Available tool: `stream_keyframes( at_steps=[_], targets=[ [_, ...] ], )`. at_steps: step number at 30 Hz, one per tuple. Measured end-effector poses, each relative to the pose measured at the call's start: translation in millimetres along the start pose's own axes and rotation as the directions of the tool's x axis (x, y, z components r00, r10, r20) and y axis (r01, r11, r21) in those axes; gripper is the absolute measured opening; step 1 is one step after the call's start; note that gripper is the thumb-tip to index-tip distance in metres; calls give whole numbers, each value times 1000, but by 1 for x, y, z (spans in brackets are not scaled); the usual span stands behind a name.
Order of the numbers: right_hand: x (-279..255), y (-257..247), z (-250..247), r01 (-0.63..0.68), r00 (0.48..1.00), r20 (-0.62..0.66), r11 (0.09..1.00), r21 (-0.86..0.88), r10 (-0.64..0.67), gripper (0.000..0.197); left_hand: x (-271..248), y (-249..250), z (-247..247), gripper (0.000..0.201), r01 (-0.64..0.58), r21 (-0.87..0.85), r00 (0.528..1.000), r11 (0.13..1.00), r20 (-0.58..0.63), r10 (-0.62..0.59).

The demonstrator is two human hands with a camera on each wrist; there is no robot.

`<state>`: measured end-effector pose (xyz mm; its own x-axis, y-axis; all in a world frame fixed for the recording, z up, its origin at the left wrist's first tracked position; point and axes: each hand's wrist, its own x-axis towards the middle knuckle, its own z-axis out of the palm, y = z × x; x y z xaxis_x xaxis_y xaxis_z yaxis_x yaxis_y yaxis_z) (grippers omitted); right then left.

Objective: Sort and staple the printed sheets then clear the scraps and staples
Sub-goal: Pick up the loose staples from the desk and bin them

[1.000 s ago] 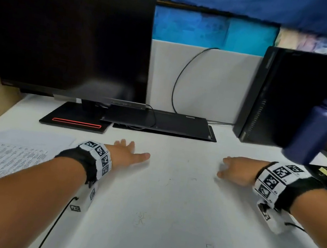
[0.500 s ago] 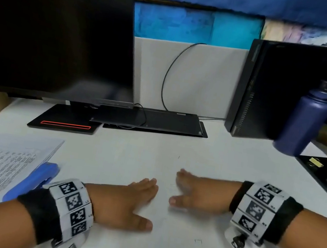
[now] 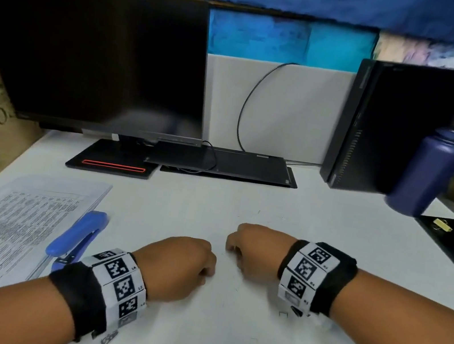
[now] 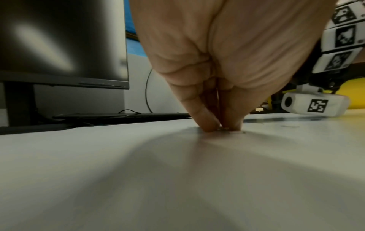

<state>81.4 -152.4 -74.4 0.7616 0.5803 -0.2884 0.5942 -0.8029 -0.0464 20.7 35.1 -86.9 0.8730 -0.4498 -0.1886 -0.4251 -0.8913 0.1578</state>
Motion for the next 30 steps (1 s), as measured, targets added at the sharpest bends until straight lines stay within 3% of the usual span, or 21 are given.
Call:
stream_keyframes(
  at_steps=[2,5,8,10,13,15,19,23,26,28,30],
  targets=[
    [3,7,-5,-20,998,-62,996,88,25,36,-5,-6,-3,19,15,-53,999,998,-35,-17],
    [11,42,-17,-168,966,-182,981,102,184,16,-11,-22,-6,23,95,-104,987,990,-117,-107],
    [20,72,-26,-366,924,-114,930,22,366,23,-13,-33,-5,31,229,-83,969,970,-73,-235],
    [31,71,-24,-407,913,-26,913,30,408,32,-13,-36,-4,30,265,-81,963,961,-31,-268],
    [47,43,-14,-309,951,53,948,80,305,72,-13,-39,-2,18,252,-84,966,964,-42,-256],
    [48,13,-11,-220,971,104,973,62,213,88,-14,-40,-2,26,248,-97,966,964,-46,-254],
    [61,-33,-25,-5,986,164,995,101,-12,63,-12,-39,-2,23,263,-68,962,962,-61,-267],
    [110,-19,-41,-125,992,16,992,-1,125,52,-12,-39,-2,19,291,-90,954,953,-55,-296],
    [124,-4,-40,-236,969,44,965,-110,242,52,-12,-39,-5,35,319,-185,942,929,-40,-332],
    [120,-8,-35,-217,973,48,968,-125,224,50,-13,-41,-6,44,324,-206,941,923,-29,-337],
    [104,-17,-26,-119,991,51,988,-101,125,51,-14,-43,-6,50,318,-195,946,928,-5,-326]
  ],
)
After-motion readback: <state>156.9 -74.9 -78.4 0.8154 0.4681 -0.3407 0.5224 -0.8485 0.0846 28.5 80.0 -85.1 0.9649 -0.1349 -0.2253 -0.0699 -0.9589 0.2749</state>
